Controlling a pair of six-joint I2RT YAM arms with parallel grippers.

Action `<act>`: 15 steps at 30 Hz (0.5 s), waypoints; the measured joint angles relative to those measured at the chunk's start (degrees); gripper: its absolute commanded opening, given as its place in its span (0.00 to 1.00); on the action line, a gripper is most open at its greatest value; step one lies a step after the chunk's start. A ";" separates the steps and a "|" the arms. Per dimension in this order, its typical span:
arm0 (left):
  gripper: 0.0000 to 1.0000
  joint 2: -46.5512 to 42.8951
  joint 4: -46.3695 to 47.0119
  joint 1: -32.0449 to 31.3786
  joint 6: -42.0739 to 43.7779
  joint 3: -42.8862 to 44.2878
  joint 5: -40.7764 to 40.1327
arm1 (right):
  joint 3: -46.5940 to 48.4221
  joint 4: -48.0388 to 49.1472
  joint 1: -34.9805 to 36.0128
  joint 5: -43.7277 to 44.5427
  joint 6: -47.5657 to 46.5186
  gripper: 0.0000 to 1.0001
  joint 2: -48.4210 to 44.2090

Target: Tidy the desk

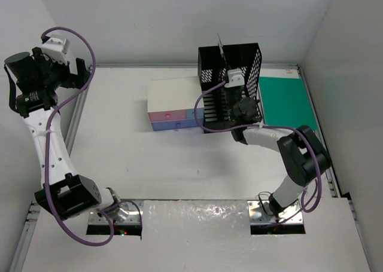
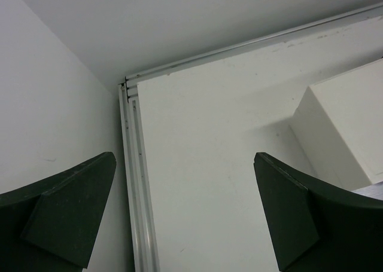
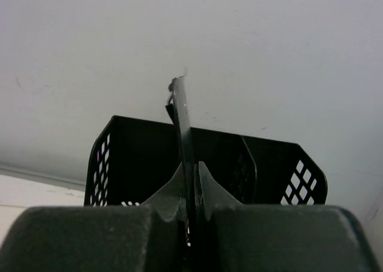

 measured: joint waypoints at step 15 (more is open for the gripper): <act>1.00 1.03 0.74 -3.65 0.79 -1.33 -3.72 | -4.74 5.18 -1.20 -0.68 6.21 0.00 1.66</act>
